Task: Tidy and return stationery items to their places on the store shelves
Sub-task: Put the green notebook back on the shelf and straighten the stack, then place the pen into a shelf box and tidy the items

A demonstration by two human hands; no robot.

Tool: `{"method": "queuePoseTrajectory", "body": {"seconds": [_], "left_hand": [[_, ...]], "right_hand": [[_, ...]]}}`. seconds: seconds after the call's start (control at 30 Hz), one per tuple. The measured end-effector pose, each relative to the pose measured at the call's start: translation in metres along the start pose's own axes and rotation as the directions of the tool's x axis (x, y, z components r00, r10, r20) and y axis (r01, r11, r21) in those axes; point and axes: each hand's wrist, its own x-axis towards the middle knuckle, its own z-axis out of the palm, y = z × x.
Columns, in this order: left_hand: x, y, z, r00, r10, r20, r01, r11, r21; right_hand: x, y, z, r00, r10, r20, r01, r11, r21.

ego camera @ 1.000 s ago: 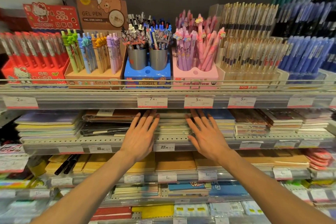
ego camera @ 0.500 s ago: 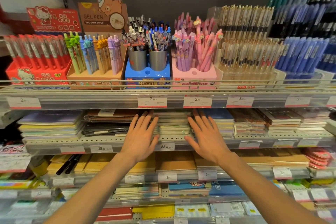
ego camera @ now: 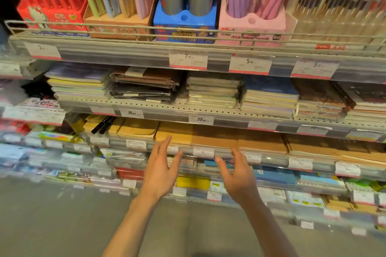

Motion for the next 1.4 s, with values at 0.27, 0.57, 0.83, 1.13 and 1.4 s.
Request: {"method": "queuePoseTrajectory", "body": {"seconds": [0.27, 0.57, 0.83, 1.13, 1.4], "left_hand": [[-0.043, -0.057, -0.011, 0.983, -0.179, 0.037, 0.182, 0.977, -0.109], [-0.023, -0.147, -0.115, 0.985, -0.162, 0.051, 0.168, 0.977, -0.134], [0.02, -0.22, -0.213, 0.988, -0.151, 0.013, 0.152, 0.982, -0.113], [0.086, -0.253, -0.241, 0.989, -0.146, 0.017, 0.147, 0.988, -0.056], [0.13, -0.263, -0.229, 0.966, -0.239, 0.099, 0.242, 0.97, -0.022]], "right_hand": [[-0.029, 0.003, 0.054, 0.99, 0.102, 0.101, -0.096, 0.993, -0.064], [-0.042, -0.081, 0.147, 0.972, 0.236, 0.004, -0.236, 0.971, 0.039], [-0.022, -0.179, 0.213, 0.988, 0.143, -0.066, -0.149, 0.984, -0.093], [0.048, -0.234, 0.264, 0.996, 0.082, 0.032, -0.08, 0.993, -0.084], [0.119, -0.244, 0.318, 0.953, 0.173, 0.25, -0.189, 0.981, 0.039]]}}
